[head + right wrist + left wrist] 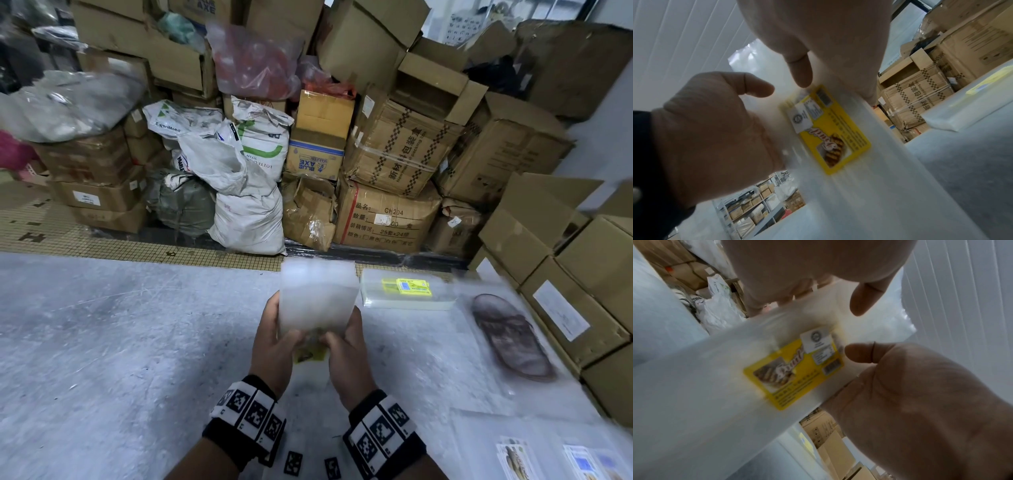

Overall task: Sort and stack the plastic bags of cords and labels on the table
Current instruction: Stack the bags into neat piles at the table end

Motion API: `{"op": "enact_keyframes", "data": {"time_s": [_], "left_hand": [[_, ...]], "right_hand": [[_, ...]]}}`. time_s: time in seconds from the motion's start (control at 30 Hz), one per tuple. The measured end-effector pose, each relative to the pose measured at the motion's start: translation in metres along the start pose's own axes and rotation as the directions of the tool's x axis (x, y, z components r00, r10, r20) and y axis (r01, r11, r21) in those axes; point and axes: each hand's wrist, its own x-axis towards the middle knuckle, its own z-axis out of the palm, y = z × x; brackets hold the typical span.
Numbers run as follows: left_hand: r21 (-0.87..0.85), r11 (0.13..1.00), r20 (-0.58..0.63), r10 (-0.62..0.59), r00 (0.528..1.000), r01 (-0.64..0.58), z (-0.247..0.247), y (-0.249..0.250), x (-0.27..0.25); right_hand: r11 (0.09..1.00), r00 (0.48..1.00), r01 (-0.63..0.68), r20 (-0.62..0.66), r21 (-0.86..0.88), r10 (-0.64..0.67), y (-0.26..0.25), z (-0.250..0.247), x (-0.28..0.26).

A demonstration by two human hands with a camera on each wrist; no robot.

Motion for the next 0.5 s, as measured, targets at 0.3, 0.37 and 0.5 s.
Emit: {"op": "enact_keyframes", "data": {"time_s": [0.3,0.37,0.5], "left_hand": [[-0.083,0.996,-0.013,-0.04,0.999,0.039,0.006,-0.002,-0.005],[-0.067,0.997,-0.031,-0.037,0.999,0.034,0.007,-0.001,-0.006],[-0.073,0.997,-0.021,-0.039,0.999,0.037,0.009,0.0,-0.006]], "right_hand": [[1.0,0.999,-0.016,-0.043,0.027,0.017,0.011,0.002,0.003],[1.0,0.999,-0.02,-0.047,0.017,0.021,0.014,0.002,0.004],[1.0,0.998,-0.024,-0.054,-0.01,0.024,0.018,0.002,0.005]]}}
